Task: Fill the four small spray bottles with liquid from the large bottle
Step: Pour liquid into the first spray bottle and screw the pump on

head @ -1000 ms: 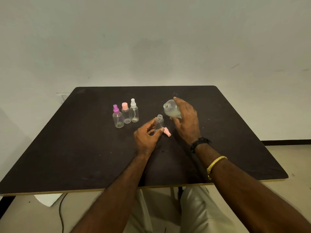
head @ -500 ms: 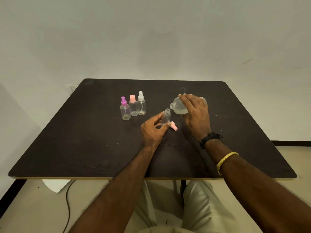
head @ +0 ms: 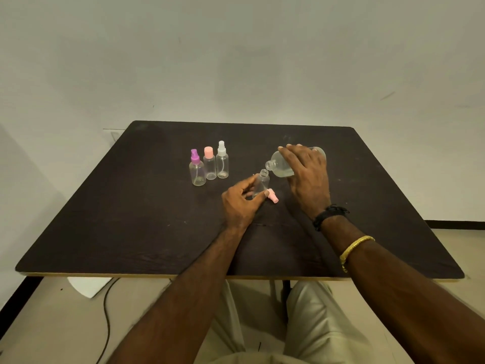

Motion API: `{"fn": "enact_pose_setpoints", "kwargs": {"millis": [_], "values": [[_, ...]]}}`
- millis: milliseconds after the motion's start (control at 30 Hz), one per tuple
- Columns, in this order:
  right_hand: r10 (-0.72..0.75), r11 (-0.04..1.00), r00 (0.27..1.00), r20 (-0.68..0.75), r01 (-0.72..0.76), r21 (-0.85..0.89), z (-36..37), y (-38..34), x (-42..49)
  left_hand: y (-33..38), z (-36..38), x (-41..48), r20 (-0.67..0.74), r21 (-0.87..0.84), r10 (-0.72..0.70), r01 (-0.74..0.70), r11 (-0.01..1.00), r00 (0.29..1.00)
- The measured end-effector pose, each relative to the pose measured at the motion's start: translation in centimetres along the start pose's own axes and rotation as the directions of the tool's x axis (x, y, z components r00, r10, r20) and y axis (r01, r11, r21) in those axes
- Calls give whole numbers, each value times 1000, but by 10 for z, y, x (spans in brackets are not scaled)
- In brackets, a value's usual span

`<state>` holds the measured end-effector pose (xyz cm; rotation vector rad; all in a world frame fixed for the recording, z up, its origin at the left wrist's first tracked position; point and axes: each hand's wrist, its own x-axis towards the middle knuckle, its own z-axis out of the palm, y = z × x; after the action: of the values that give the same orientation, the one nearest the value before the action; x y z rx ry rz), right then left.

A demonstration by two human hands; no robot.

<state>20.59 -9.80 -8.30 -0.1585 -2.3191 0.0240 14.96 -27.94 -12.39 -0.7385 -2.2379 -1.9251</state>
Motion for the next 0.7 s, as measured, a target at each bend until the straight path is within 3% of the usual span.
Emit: {"fn": "enact_pose_setpoints", "kwargs": {"millis": [700], "values": [[-10,999,1000,3,10,-35,-8,2,5,-2,1,2,17,-34,-37,38,999,999]]}}
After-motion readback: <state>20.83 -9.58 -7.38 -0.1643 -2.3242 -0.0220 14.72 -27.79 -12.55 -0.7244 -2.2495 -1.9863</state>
